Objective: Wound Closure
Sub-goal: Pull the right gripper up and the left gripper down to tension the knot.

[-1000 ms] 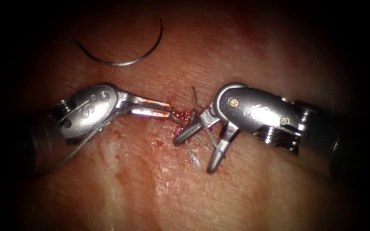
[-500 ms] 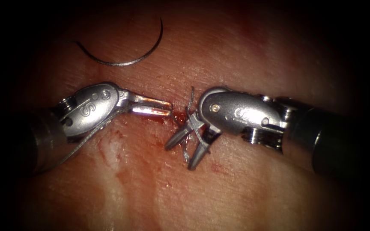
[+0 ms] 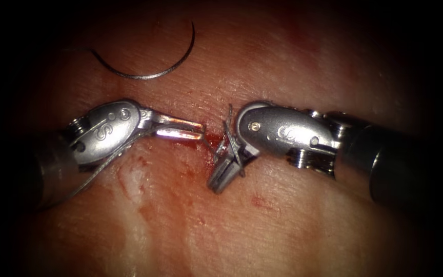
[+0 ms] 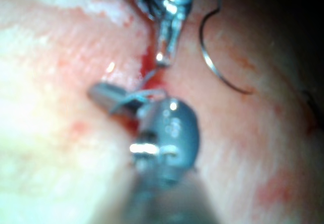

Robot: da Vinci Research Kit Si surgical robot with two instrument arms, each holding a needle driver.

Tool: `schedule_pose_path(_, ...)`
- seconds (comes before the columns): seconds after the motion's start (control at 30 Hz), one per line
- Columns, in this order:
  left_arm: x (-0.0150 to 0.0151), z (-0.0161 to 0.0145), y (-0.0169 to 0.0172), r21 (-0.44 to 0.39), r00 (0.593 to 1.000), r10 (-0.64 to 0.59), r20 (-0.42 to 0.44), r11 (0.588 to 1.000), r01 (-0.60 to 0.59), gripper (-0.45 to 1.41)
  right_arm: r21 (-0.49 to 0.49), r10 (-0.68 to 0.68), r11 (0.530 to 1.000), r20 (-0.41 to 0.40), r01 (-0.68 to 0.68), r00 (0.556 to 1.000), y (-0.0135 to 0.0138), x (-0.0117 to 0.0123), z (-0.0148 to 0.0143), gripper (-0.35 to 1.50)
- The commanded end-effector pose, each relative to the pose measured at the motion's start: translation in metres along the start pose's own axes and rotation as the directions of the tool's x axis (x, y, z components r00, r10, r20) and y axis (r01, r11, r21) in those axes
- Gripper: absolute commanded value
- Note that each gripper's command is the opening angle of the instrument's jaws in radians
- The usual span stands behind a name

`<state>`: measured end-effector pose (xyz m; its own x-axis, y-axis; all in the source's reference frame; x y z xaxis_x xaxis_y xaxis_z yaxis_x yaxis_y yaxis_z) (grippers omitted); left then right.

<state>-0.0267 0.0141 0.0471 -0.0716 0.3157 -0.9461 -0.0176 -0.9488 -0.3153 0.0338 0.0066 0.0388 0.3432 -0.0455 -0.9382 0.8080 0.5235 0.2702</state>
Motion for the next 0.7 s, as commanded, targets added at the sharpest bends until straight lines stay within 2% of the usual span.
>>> schedule_pose_path(0.03,-0.0002,0.0001,0.0002,-0.004,1.0,0.0,-0.002,1.0,0.0,-0.45,-0.044,0.009,0.999,-0.017,-0.009,1.0,0.0011,0.0001,-0.001,-0.35)
schedule_pose_path(0.2,0.0,-0.0007,0.0033,-0.012,1.0,-0.015,-0.003,1.0,0.015,-0.45,-0.102,0.027,0.994,-0.026,-0.03,0.999,0.0009,-0.0005,-0.0024,-0.35)
schedule_pose_path(0.33,0.0007,-0.0012,0.0084,-0.036,1.0,-0.023,0.016,0.999,0.024,-0.45,-0.141,0.039,0.989,-0.036,-0.043,0.999,0.0007,-0.0008,-0.0041,-0.35)
schedule_pose_path(0.43,0.0011,-0.0013,0.0097,-0.046,1.0,-0.02,0.019,0.999,0.021,-0.45,-0.146,0.042,0.988,-0.042,-0.048,0.998,0.0008,-0.0006,-0.0045,-0.35)
schedule_pose_path(0.5,0.0017,-0.0015,0.0121,-0.066,0.999,-0.026,0.035,0.997,0.028,-0.45,-0.154,0.045,0.987,-0.043,-0.051,0.998,0.0008,-0.0004,-0.0047,-0.35)
schedule_pose_path(0.7,0.0018,-0.0022,0.014,-0.089,0.998,-0.035,0.057,0.995,0.04,-0.45,-0.172,0.049,0.984,-0.044,-0.056,0.998,0.001,-0.0007,-0.0052,-0.35)
